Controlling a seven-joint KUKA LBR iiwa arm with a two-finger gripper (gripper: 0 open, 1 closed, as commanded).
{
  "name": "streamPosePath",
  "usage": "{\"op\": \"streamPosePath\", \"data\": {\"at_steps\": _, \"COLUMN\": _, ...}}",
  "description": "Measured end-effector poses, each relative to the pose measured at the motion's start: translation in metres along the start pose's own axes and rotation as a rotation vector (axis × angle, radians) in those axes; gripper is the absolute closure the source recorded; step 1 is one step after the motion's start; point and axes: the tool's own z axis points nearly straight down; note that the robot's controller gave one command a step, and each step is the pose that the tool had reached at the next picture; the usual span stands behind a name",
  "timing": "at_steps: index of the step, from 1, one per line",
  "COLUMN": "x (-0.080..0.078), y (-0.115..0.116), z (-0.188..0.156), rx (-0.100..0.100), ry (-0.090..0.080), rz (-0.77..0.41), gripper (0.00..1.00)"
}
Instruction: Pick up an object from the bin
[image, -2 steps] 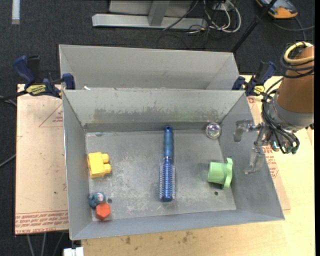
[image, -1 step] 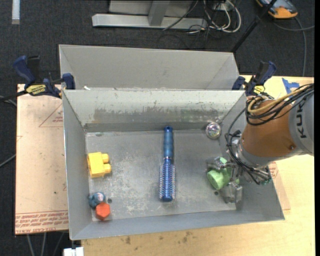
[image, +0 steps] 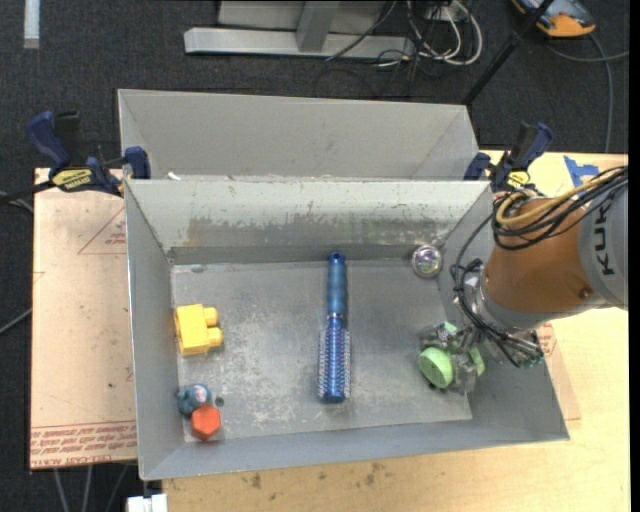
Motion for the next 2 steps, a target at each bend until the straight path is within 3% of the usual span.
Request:
{"op": "streamPosePath", "data": {"at_steps": 1, "x": -0.038, "y": -0.013, "z": -0.093, "rx": 0.008, "ry": -0.011, "rz": -0.022, "gripper": 1.0}}
{"op": "streamPosePath", "data": {"at_steps": 2, "x": -0.021, "y": -0.006, "z": -0.209, "rx": 0.007, "ry": -0.009, "rz": -0.036, "gripper": 1.0}}
